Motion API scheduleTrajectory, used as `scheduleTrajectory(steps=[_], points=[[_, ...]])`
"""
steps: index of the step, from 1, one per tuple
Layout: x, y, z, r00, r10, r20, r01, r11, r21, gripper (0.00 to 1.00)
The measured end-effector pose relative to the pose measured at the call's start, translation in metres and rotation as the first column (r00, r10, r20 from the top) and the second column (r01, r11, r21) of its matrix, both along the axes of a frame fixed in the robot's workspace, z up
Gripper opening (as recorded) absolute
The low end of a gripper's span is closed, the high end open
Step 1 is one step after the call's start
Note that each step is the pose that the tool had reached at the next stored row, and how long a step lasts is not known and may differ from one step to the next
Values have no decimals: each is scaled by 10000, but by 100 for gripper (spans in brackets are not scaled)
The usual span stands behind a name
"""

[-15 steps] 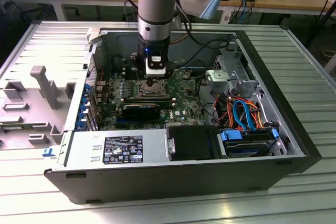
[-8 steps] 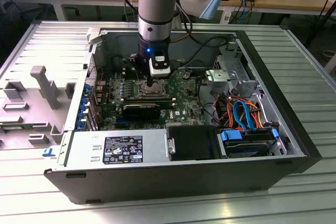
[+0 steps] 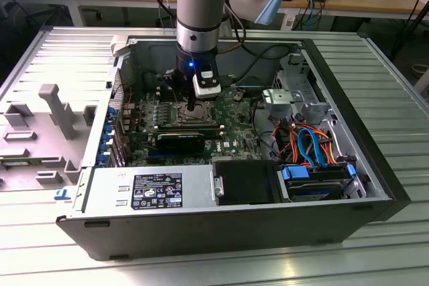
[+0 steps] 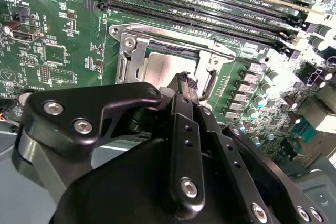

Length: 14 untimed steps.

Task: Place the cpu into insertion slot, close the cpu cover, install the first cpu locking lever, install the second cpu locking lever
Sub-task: 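Install the first cpu locking lever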

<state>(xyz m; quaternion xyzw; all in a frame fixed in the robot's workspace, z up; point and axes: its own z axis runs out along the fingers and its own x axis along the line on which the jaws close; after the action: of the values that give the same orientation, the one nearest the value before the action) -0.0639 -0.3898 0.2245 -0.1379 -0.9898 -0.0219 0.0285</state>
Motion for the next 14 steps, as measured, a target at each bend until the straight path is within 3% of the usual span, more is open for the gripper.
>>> scheduleTrajectory(steps=[5, 14], points=[[0, 0, 0, 9991, 420, 0, -420, 9991, 0, 11], [0, 0, 0, 9929, 1192, 0, -1192, 9929, 0, 11]])
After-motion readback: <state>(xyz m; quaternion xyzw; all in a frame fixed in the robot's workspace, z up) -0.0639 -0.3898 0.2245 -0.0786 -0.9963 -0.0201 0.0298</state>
